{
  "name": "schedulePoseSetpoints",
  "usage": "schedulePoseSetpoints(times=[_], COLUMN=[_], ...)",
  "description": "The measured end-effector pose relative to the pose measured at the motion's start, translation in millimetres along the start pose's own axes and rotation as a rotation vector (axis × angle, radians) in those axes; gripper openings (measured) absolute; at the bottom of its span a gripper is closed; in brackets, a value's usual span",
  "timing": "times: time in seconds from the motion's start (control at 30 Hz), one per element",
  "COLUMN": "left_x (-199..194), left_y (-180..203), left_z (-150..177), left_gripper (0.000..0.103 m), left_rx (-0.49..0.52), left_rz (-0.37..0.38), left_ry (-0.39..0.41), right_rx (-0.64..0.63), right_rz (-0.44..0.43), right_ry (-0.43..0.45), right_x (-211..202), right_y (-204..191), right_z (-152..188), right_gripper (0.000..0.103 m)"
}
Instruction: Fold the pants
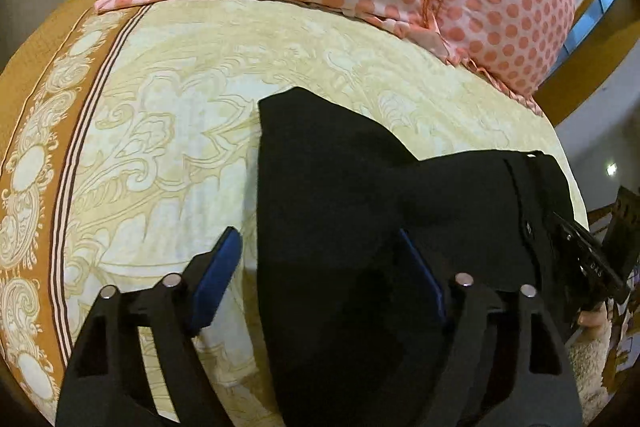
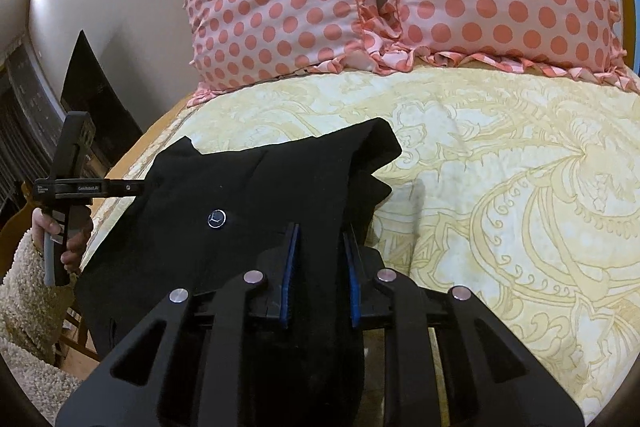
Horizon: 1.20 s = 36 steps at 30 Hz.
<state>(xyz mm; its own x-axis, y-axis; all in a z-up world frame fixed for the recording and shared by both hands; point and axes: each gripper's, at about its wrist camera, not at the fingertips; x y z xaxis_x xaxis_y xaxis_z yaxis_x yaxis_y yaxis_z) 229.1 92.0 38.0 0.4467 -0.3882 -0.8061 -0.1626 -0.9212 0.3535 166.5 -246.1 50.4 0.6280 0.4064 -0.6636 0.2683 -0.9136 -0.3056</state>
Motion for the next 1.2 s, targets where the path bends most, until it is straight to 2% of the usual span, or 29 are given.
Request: schedulePoseSetpoints(times=[0.07, 0.13, 0.2, 0.27, 0.33, 0.37, 0.43, 0.7, 0.87, 1.07, 1.13, 1.2], left_x=[0.7, 0.9, -1.1, -4.2, -8.6, -9.6, -15.1, -28.7, -26.2, -6.7, 13.1, 39.5], left_y=[1.4, 3.2, 5.8, 8.9, 12.7, 13.8, 18.9, 37.2, 43.6, 47.4, 40.5, 26.5], left_z=[0.4, 0.6, 1.8, 3.1, 3.0, 2.4, 2.1, -17.7, -58.5, -130.9, -151.1, -161.2], left_gripper=[0.064, 0.058, 0.049, 0.038, 0.024, 0.02, 0.012, 0.01, 0.01, 0.01, 0.011, 0.011], left_rx=[0.006, -0.001, 0.006, 0.018, 0.029, 0.031, 0.044, 0.114, 0.139, 0.16, 0.141, 0.082], left_rz=[0.021, 0.024, 0.001, -0.021, -0.035, -0.035, -0.042, -0.088, -0.127, -0.177, -0.194, -0.192], left_ry=[-0.004, -0.005, 0.004, 0.014, 0.025, 0.029, 0.042, 0.084, 0.13, 0.232, 0.224, 0.162], right_rx=[0.018, 0.048, 0.092, 0.119, 0.128, 0.114, 0.083, 0.031, 0.031, 0.053, 0.07, 0.112], right_rz=[-0.013, -0.031, -0.04, -0.046, -0.063, -0.066, -0.07, -0.044, -0.028, 0.029, 0.055, 0.084], right_ry=[-0.008, -0.02, -0.041, -0.057, -0.057, -0.051, -0.034, -0.013, 0.024, 0.106, 0.095, 0.025], right_x=[2.1, 4.6, 8.9, 12.4, 13.0, 11.9, 7.5, 4.0, 18.6, 47.3, 66.7, 92.1], right_y=[3.9, 9.6, 17.5, 23.4, 25.4, 23.4, 16.0, 8.3, 15.5, 34.9, 45.1, 56.1], right_z=[-0.3, -0.3, 0.1, 0.4, 0.6, 0.7, -0.6, -31.5, -72.2, -133.4, -144.5, -145.7], right_gripper=[0.022, 0.027, 0.038, 0.042, 0.039, 0.029, 0.023, 0.018, 0.018, 0.018, 0.018, 0.018])
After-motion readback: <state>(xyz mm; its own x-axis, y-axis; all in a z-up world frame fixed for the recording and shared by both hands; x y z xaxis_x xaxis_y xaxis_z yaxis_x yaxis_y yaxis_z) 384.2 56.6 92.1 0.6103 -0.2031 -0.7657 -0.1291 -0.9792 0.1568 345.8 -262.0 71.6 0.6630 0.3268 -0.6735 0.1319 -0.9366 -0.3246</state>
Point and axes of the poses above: each gripper's, at about its wrist camera, not at the fingertips, and x roughly the way its jaws point, y to its right, z to its underside, and after that the axes turned 4 degrees about z, right-handed
